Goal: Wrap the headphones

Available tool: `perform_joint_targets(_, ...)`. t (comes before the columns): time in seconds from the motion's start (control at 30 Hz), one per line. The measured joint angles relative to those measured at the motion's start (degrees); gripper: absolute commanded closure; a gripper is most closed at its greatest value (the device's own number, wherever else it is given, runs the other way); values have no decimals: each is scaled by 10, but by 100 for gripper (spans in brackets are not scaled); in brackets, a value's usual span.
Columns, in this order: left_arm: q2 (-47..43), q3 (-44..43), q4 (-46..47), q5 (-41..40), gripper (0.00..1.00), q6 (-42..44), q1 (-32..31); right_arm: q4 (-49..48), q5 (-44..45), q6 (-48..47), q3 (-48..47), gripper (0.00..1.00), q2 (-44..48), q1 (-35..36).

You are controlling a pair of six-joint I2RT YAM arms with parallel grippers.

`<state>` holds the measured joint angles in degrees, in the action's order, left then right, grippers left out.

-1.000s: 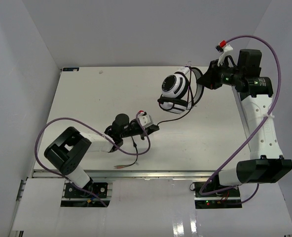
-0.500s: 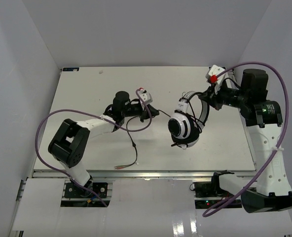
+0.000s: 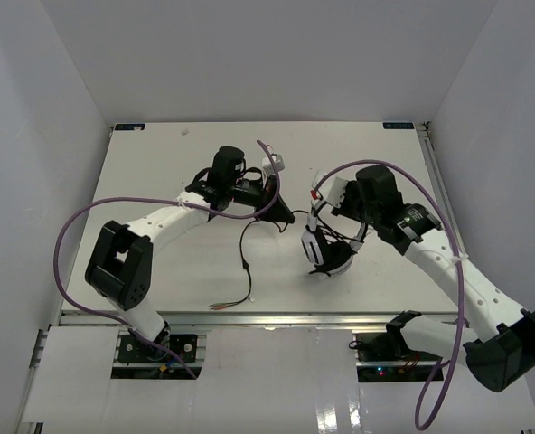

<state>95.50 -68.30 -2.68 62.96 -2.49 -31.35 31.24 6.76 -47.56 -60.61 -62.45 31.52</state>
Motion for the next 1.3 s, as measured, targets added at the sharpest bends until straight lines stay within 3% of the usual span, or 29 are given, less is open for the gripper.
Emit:
perform_joint_targets(0.17,-16,4,33,37,100,-114,-4,-141,130,58,5,92,-47,6)
perform_joint_targets(0.3,-32,47,146,37,99,-239,-4,-200,177,133,-12,92,-76,12)
perform_joint_targets(0.53,-3,93,400,-46,94,-528,-6,-257,219,259,-22,92,-122,13)
perform_joint_targets(0.67,27,71,441,-111,84,-623,-16,-274,234,304,-23,92,-133,13)
perform_joint_targets(0.87,36,2,378,-193,61,-618,-58,-300,256,356,-24,92,-135,11)
perform_joint_targets(0.93,36,-14,352,-208,59,-596,-81,-295,258,378,-31,92,-143,9)
perform_joint_targets(1.13,35,-22,246,-243,47,-472,-136,-245,229,437,-79,92,-169,-9)
perform_joint_targets(1.3,31,-17,190,-260,25,-379,-149,-224,195,474,-102,92,-168,-34)
